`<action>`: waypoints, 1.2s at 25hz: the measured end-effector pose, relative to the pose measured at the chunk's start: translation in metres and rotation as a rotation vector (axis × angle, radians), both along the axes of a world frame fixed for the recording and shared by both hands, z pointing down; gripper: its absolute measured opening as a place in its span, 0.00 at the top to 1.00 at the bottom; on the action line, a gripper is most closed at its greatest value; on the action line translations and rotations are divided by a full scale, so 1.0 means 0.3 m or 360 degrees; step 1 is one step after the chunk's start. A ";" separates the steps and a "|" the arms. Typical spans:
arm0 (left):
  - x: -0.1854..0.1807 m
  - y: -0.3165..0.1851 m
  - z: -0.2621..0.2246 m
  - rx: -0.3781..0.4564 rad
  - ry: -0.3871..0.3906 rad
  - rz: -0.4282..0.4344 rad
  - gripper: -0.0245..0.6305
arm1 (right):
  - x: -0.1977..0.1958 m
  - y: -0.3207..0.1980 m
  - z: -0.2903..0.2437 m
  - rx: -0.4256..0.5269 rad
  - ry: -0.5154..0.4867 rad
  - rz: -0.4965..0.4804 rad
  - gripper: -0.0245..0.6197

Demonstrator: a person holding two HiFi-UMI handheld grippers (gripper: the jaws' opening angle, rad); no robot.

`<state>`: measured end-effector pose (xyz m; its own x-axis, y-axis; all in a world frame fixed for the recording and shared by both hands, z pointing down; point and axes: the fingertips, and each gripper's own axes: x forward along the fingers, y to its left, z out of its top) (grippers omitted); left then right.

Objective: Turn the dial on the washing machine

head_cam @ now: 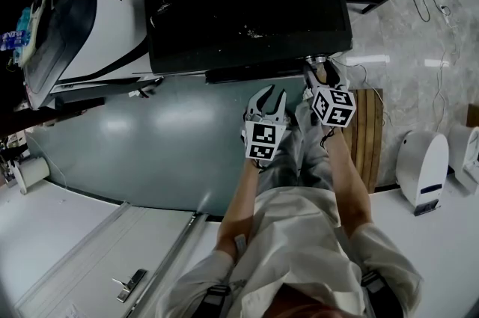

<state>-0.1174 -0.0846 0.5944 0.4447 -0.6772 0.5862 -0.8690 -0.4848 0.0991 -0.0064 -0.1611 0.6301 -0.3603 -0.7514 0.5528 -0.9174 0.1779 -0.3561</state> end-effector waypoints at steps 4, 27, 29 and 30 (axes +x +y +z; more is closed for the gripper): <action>-0.001 0.001 -0.002 0.0001 0.0002 -0.0002 0.80 | 0.000 -0.001 0.002 -0.0019 -0.0095 0.0035 0.54; 0.012 -0.002 -0.008 0.0006 0.0008 -0.0001 0.80 | 0.016 -0.003 0.014 -0.0103 -0.0577 0.0196 0.54; 0.013 -0.002 -0.009 0.0007 0.0009 0.0000 0.80 | 0.018 -0.003 0.016 -0.0109 -0.0617 0.0212 0.54; 0.013 -0.002 -0.009 0.0007 0.0010 -0.0001 0.80 | 0.019 -0.003 0.016 -0.0113 -0.0639 0.0221 0.54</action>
